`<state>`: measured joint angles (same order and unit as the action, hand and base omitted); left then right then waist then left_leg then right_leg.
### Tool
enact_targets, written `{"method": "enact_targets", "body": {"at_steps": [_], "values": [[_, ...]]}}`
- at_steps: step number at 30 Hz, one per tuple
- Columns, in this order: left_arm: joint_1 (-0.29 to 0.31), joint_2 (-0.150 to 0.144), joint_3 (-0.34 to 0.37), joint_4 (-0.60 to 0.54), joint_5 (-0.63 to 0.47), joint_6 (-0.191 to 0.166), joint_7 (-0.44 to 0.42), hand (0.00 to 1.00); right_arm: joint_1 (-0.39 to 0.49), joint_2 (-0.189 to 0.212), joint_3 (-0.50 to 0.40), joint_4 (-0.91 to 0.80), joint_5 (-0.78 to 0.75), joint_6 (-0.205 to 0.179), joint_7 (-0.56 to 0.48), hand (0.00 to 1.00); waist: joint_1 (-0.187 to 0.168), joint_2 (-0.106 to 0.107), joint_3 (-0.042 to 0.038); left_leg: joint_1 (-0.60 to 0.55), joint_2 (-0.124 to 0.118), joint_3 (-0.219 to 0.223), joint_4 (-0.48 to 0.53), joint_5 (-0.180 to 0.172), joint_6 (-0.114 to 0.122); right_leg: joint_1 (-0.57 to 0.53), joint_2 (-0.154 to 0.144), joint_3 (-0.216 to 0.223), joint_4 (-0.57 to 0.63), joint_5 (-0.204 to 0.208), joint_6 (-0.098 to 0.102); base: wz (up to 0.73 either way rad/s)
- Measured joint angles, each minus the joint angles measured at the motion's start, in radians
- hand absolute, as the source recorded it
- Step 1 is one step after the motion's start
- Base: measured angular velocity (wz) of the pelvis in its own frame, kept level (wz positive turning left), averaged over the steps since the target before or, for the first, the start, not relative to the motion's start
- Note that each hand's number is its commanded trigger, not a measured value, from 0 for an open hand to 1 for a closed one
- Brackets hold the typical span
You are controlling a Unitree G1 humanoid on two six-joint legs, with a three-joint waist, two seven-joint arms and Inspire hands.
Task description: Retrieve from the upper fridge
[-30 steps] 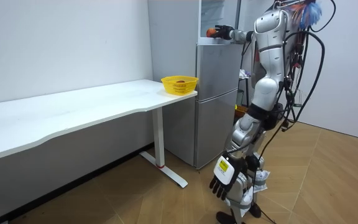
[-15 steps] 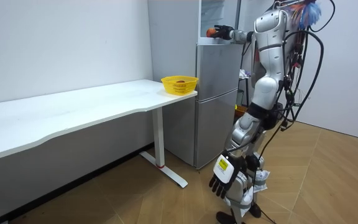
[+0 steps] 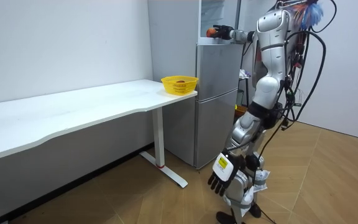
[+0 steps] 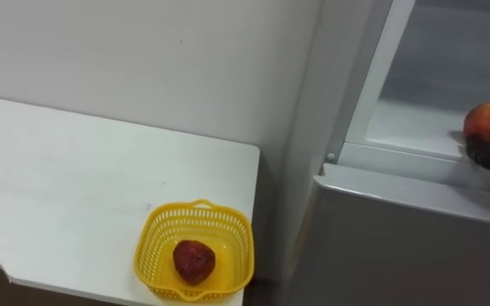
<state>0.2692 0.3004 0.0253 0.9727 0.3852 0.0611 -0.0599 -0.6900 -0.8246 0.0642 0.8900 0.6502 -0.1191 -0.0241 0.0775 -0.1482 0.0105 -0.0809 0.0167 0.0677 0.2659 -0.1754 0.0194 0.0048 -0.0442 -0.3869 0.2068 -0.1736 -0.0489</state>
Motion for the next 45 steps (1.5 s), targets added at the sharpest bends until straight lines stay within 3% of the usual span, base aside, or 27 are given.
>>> {"method": "enact_targets", "body": {"at_steps": [5, 6, 7, 8, 45], "values": [[-0.002, 0.000, 0.000, 0.000, 0.000, -0.002, -0.003, 0.00, 0.000, 0.000, -0.001, 0.000, 0.000, -0.003, 0.014, 0.00, 0.000, -0.001, -0.0003, 0.000, 0.001, 0.000, -0.001, 0.001, -0.001, 0.000, 0.001, 0.000, -0.001, 0.000, -0.001, 0.00], [-0.002, 0.000, 0.000, 0.000, 0.000, -0.002, -0.005, 0.00, 0.000, 0.000, -0.001, 0.000, -0.001, -0.003, 0.017, 0.65, -0.001, -0.002, -0.0010, 0.000, 0.001, 0.000, -0.001, 0.001, -0.002, 0.000, 0.001, 0.000, -0.001, 0.000, -0.001, 0.00], [-0.002, 0.000, 0.000, 0.000, 0.000, -0.002, -0.008, 0.00, 0.000, 0.000, -0.001, 0.000, -0.001, -0.003, 0.019, 0.90, -0.001, -0.002, -0.0007, 0.000, 0.001, 0.000, -0.001, 0.001, -0.002, 0.000, 0.001, 0.000, -0.001, 0.000, -0.002, 0.00], [-0.002, 0.000, 0.000, 0.000, 0.000, -0.002, -0.011, 0.00, 0.000, 0.000, -0.001, 0.000, -0.001, -0.003, 0.022, 1.00, -0.001, -0.002, -0.0006, 0.000, 0.001, 0.000, -0.002, 0.001, -0.002, 0.000, 0.002, 0.000, -0.001, 0.000, -0.002, 0.00], [-0.004, 0.000, 0.000, -0.003, 0.000, -0.003, -0.019, 0.00, -0.009, 0.002, -0.006, -0.001, 0.036, -0.022, 0.048, 1.00, 0.006, -0.006, 0.0009, 0.005, 0.003, 0.001, -0.013, 0.004, -0.007, -0.001, 0.004, 0.003, -0.003, -0.003, -0.005, 0.00]]}}
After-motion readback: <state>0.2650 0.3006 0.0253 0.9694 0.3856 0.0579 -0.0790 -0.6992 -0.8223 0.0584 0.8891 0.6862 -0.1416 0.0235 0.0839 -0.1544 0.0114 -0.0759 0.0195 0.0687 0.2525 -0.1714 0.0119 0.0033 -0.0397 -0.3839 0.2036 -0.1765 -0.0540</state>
